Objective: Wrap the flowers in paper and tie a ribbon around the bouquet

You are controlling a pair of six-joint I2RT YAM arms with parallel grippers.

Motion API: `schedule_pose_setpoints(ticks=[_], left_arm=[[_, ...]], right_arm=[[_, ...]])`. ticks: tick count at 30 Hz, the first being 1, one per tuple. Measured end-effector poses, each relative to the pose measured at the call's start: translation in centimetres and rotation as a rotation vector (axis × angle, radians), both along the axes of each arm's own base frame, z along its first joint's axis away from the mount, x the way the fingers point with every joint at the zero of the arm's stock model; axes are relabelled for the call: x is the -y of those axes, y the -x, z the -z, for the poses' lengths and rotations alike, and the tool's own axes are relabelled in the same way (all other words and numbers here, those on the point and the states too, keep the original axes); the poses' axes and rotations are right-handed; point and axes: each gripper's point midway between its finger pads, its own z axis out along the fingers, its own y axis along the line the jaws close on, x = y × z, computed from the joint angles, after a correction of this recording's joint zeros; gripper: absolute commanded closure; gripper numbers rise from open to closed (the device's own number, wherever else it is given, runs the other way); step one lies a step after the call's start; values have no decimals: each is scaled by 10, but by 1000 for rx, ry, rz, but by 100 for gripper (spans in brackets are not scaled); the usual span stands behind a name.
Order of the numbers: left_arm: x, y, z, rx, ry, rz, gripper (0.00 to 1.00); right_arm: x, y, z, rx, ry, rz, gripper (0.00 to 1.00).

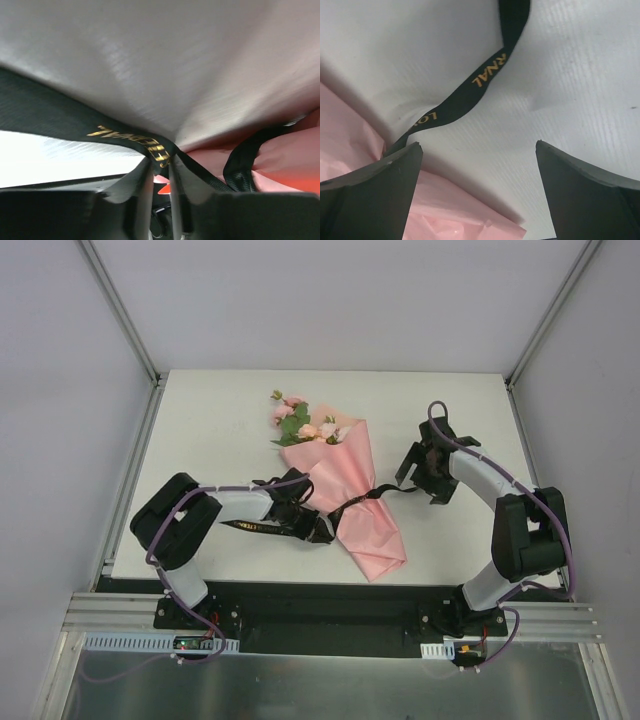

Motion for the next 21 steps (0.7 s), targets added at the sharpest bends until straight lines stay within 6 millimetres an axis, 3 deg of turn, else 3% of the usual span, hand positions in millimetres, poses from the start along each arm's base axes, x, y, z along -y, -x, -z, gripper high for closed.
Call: schedule_pose_setpoints(ticks=[1,8,13,16,21], left_arm=[[0,-2,1,7,-4,-5,100],[-18,-10,1,113,-56,-60,100],[-27,-13,1,150,-81,-77,100],[-30,-18,0,165,-86,-79,100],[-44,-42,-4,246,-159,-53,100]], right_arm=[[-4,-1,-1,3,-19,-26,0],[-36,-8,-7,36,-165,-138,0],[-46,-14,4,17,-216,-63,2],[-49,-15,20,-29,-216,-15,12],[-54,-25,30,-26,-169,3,50]])
